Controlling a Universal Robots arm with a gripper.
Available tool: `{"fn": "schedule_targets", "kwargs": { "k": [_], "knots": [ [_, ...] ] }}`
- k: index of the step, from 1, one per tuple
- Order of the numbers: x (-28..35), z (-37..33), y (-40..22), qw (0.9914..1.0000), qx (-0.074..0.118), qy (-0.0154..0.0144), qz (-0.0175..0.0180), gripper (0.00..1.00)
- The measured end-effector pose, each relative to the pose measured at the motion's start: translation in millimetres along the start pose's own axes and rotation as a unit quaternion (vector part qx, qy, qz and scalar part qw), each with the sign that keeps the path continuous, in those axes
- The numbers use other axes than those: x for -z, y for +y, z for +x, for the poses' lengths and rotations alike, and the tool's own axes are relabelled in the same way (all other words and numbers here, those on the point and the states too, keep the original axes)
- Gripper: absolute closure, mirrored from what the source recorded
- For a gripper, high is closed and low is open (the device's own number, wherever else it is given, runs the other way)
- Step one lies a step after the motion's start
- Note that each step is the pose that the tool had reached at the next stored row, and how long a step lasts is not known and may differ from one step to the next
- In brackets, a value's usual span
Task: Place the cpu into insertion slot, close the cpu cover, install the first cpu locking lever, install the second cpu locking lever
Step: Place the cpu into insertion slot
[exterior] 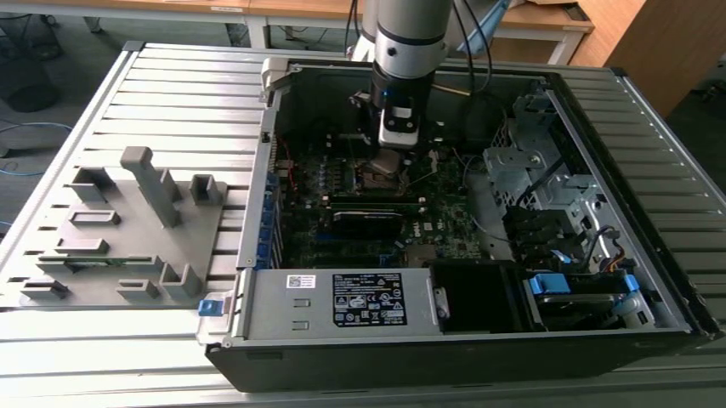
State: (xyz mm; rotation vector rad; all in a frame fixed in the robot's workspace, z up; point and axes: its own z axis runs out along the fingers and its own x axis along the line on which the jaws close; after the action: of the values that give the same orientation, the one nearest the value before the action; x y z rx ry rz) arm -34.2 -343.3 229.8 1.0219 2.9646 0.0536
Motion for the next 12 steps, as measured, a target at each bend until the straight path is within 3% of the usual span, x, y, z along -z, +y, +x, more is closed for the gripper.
{"fn": "schedule_targets", "kwargs": {
  "k": [4,8,12],
  "knots": [
    [-0.4,0.0,0.0,0.99933,-0.037,-0.0013,-0.0002,0.46],
    [-0.7,0.0,0.0,0.99746,-0.071,-0.0024,-0.0005,0.46],
    [-0.7,0.1,0.1,0.99730,-0.073,-0.0025,-0.0005,0.46]
  ]
}}
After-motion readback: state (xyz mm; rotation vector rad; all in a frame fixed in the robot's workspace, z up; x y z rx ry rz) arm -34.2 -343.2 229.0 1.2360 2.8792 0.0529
